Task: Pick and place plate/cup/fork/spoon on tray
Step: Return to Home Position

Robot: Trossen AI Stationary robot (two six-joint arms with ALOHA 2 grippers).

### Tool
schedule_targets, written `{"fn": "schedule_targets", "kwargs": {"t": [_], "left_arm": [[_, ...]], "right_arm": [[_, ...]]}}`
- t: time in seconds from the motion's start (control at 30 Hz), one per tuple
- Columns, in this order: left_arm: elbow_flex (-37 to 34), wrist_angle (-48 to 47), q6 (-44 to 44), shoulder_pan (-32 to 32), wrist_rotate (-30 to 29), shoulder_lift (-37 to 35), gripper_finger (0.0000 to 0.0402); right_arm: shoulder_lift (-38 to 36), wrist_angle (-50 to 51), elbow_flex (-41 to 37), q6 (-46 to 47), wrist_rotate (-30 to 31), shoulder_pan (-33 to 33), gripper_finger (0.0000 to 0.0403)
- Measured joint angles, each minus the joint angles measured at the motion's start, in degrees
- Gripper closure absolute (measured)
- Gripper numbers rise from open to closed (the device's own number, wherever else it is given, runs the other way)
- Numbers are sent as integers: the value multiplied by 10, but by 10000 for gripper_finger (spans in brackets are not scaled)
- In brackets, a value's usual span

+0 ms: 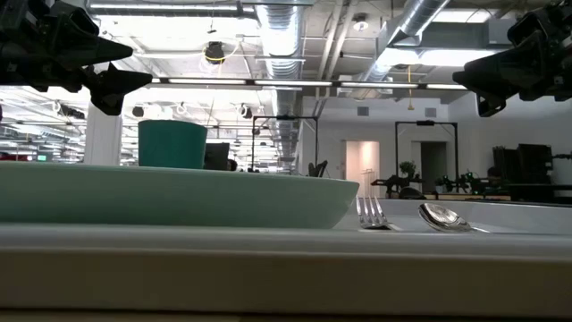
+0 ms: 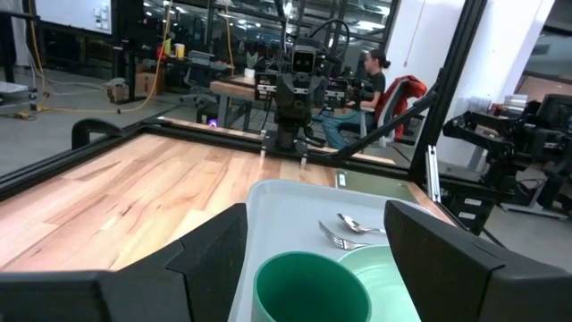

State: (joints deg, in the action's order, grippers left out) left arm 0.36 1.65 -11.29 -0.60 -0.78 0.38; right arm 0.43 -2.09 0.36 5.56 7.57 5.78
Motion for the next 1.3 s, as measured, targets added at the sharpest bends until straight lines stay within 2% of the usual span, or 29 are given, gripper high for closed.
{"fn": "schedule_targets", "kwargs": {"t": [1.3], "left_arm": [[0, 0, 0, 0, 0, 0, 148]], "right_arm": [[0, 0, 0, 0, 0, 0, 259]]}}
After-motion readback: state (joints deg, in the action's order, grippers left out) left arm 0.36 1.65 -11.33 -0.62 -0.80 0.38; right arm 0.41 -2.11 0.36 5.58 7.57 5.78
